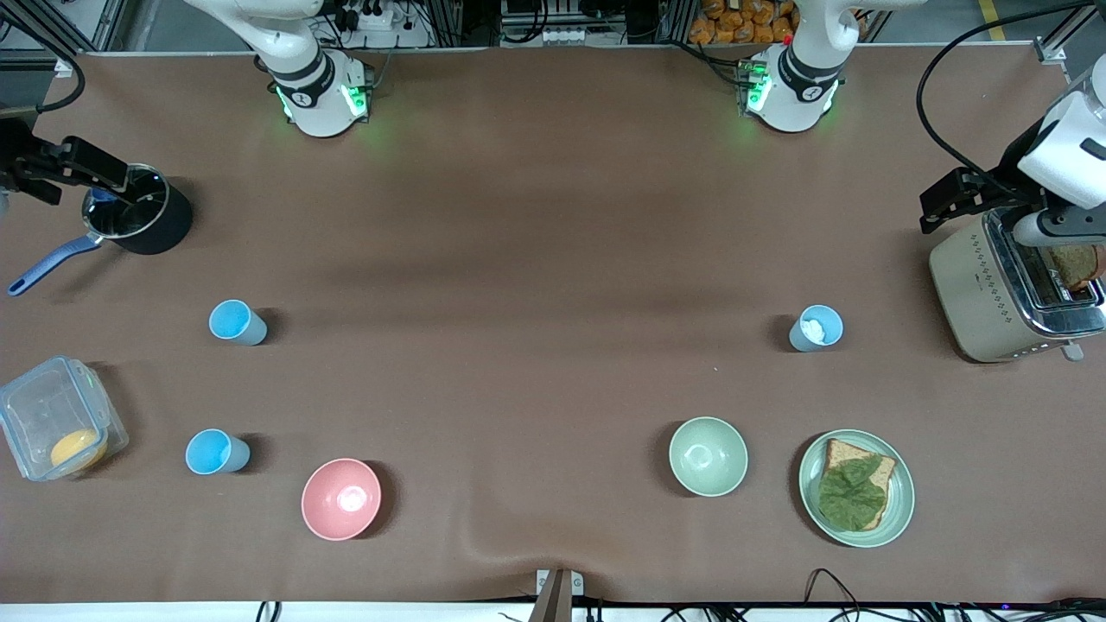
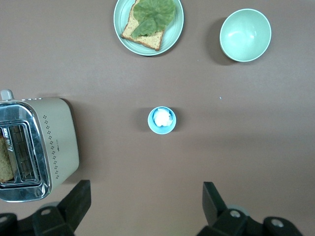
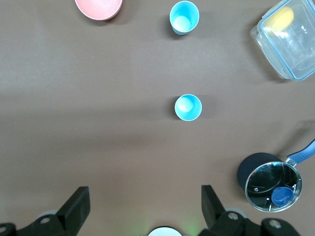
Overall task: Stack blue cups with both arms
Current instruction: 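Reach both grippers down to the two light-blue cups and grasp them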
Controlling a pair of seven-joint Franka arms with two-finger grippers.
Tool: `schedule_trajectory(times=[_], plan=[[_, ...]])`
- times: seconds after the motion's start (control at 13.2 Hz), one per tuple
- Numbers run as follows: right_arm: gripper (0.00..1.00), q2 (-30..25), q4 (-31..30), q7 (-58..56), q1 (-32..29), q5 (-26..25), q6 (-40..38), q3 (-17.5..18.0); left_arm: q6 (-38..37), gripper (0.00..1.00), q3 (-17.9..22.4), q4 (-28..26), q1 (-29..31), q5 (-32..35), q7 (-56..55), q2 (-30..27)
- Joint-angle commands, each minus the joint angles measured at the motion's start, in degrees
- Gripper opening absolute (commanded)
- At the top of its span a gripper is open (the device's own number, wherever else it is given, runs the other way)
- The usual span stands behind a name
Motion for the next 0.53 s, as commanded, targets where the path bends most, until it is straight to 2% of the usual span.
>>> schedule_trajectory(times=[0.0,0.23,0.38,0.45], plan=[[1.0,0.14,0.26,0.23,0.25,-1.16,-0.54,0.09,-0.61,1.0,-0.11,1.65,-0.05,0.76,1.23,0.86],[1.0,0.14,0.17,0.24,0.17,-1.16,-0.54,0.0,0.0,1.0,0.07,1.57,0.3,0.93,1.58,3.4],[1.0,0.4,0.17,0.24,-0.01,-1.16,-0.45,0.0,0.96,1.0,0.07,-0.01,0.22,1.11,1.58,6.39],[1.0,0.49,0.08,0.24,-0.01,-1.16,-0.54,-0.09,3.75,1.0,0.07,-2.8,0.39,1.11,1.58,6.75]])
